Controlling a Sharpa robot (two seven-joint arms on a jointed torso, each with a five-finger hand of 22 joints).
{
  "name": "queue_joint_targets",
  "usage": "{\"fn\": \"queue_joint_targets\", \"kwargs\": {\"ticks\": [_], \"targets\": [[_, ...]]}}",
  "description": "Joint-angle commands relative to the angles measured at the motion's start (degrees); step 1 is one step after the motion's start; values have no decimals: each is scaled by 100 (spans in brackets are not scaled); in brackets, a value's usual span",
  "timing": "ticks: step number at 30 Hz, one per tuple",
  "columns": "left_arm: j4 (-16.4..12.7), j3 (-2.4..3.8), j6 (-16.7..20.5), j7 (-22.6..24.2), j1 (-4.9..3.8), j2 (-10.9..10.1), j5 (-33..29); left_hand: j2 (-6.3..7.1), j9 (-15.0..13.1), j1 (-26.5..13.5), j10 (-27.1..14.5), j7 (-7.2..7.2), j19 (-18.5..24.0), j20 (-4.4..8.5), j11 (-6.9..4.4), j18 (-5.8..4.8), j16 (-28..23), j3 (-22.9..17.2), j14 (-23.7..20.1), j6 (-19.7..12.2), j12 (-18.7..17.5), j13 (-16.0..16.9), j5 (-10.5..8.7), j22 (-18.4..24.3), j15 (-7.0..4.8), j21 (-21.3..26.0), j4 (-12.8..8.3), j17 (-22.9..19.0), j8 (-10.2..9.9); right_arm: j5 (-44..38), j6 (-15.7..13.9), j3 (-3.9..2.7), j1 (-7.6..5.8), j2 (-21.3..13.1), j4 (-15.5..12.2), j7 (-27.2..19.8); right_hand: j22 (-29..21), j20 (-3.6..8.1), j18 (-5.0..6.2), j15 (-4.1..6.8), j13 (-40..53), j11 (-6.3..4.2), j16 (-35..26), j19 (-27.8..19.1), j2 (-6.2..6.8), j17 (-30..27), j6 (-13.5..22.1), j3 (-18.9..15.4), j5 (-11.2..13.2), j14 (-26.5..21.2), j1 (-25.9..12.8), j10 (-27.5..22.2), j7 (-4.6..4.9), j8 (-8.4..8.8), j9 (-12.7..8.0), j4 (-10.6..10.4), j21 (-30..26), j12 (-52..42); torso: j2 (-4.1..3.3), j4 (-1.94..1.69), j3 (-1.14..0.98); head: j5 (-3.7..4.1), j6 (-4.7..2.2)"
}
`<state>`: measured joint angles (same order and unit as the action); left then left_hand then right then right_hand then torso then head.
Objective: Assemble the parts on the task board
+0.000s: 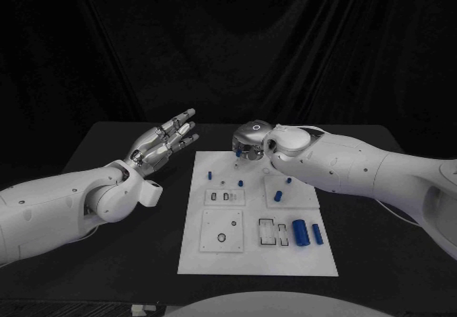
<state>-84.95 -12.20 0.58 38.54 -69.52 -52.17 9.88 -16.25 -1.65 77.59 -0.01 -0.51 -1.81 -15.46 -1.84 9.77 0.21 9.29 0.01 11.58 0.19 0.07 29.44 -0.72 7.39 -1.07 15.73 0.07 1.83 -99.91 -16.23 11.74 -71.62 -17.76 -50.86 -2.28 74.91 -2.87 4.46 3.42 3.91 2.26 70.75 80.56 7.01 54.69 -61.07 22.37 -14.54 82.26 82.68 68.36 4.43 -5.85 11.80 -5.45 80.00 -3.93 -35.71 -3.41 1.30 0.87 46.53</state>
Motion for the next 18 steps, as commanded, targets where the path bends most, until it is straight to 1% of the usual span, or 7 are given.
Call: {"fn": "queue_joint_targets", "kwargs": {"ticks": [1, 5, 8, 12, 15, 18], "targets": [[-5, 6, -49, 67, -5, 11, -9, -14, -9, 63, 1, -5, 15, -42, 36, 62, -21, -41, -1, 24, -19, -7, 27, -7, 57, -25, -6, -7, 29, -27, -15, 1, 18, -12, -29, 105, 247, -36, -88, -29, 3, 22, 18, 10, -1, -2, -26, 40, -34, 8, -51, -17, 23, -15, 1, 0, 14, 21, -2, -2, 4, -1, 7], [2, 6, -62, 63, -5, 21, -9, -14, -9, 63, 1, -5, 15, -42, 36, 62, -21, -41, -1, 24, -19, -7, 27, -7, 57, -25, -6, -7, 29, -27, 20, 1, 19, -12, -31, 103, 247, -36, -88, -29, 3, 23, 15, 10, 0, -8, -25, 41, -34, 6, -51, -18, 23, -14, 2, 0, 14, 22, -2, -7, 6, 12, 20], [2, 6, -68, 63, -5, 23, -9, -14, -9, 63, 1, -5, 15, -42, 36, 62, -21, -41, -1, 24, -19, -7, 27, -7, 57, -25, -6, -7, 29, -27, 67, 1, 21, -18, -41, 121, 247, -37, -88, -30, 2, 25, 14, 9, 4, -10, -22, 40, -35, 6, -54, -21, 23, -12, 2, 0, 14, 24, 1, -1, 3, 0, 28], [9, 6, -74, 62, -5, 28, -9, -19, -9, 68, 1, -6, 13, -43, 37, 62, -21, -50, -1, 23, -19, -7, 33, -8, 59, -26, -7, -7, 28, -27, 107, 1, 22, -25, -42, 150, 241, -39, -86, -33, 0, 31, 7, 3, 9, -22, -8, 45, -41, 1, -56, -34, 22, -1, 3, 3, 7, 30, -4, -15, 8, 14, 35], [13, 6, -80, 60, -5, 31, -9, -19, -9, 68, 1, -6, 13, -43, 37, 62, -21, -50, -1, 23, -19, -7, 33, -8, 59, -26, -7, -7, 28, -27, 107, 1, 22, -39, -49, 171, 227, -41, -82, -35, -1, 33, -6, -9, 13, -46, -1, 46, -42, -6, -59, -44, 24, 5, 3, 3, -5, 33, -10, 2, 3, -1, 25], [20, 6, -85, 58, -5, 34, -9, -21, -8, 71, 1, -7, 13, -44, 38, 62, -21, -54, -1, 22, -19, -7, 35, -8, 60, -26, -8, -7, 28, -27, 100, 1, 23, -50, -51, 182, 230, -42, -83, -37, -2, 35, -4, -7, 16, -41, 4, 47, -43, -6, -60, -50, 25, 9, 3, 4, -3, 35, -4, -11, 5, 7, 29]]}}
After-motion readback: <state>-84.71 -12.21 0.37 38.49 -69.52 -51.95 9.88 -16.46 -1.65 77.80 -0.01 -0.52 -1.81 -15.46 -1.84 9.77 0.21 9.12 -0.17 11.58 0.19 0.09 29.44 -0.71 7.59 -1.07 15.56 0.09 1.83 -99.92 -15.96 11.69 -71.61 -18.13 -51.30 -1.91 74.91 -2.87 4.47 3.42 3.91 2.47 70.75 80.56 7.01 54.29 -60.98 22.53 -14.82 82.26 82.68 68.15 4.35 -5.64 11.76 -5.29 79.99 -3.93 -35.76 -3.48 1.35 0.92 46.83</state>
